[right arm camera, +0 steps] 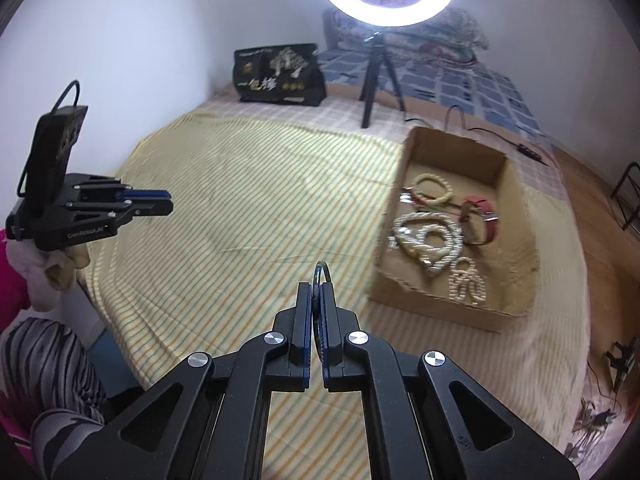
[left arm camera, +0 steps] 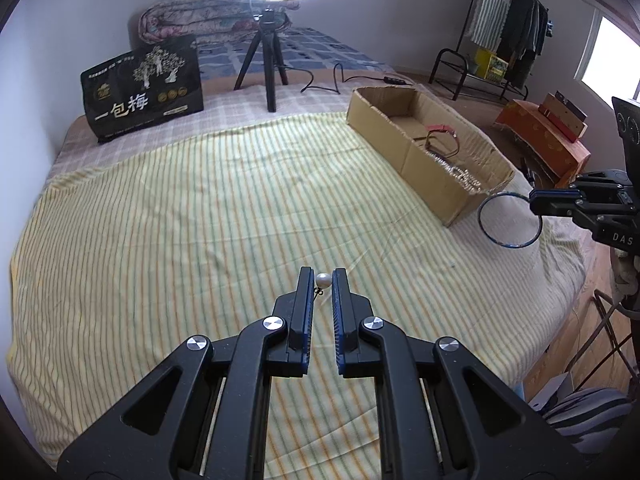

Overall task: Organize jewelry
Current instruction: 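Carry earring with left gripper while right gripper carries bangle to box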

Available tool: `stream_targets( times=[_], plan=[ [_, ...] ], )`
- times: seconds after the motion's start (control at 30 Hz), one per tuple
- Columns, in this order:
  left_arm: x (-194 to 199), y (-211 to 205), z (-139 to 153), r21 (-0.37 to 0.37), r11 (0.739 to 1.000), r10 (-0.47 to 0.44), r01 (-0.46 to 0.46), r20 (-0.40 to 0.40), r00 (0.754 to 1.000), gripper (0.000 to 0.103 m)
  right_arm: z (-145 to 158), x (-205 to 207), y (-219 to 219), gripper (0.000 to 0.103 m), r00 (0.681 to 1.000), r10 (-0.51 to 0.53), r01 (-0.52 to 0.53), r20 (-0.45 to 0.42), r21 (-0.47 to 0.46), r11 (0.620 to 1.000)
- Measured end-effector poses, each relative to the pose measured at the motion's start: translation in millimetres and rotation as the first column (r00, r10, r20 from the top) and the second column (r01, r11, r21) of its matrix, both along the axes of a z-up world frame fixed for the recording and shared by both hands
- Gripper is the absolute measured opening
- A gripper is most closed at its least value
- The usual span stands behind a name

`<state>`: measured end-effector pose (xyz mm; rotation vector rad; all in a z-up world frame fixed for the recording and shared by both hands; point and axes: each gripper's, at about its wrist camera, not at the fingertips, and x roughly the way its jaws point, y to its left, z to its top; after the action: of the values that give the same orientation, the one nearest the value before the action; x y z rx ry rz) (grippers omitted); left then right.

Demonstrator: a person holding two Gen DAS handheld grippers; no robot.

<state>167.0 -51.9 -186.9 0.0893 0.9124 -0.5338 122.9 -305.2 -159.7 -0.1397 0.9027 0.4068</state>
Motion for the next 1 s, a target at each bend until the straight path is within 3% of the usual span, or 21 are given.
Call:
stream_targets(
  times=[0.47,1.0],
  plan=[
    [17.9,-56.4,19.7,-0.030,0.997,-0.077,0.078,0.028,0.997,0.007,29.8,7.0,-60.0,0.002,0.991,-0.113,0.114,0.072,-0.001,0.994],
    [38.2,-144.0,32.6,-0.040,0.978,-0.202,0.205,0.060,0.978,0.007,44.4,61.8,-91.7,0.002,0.981,-0.145,0.147,0.128,-0.005,0.989]
  ],
)
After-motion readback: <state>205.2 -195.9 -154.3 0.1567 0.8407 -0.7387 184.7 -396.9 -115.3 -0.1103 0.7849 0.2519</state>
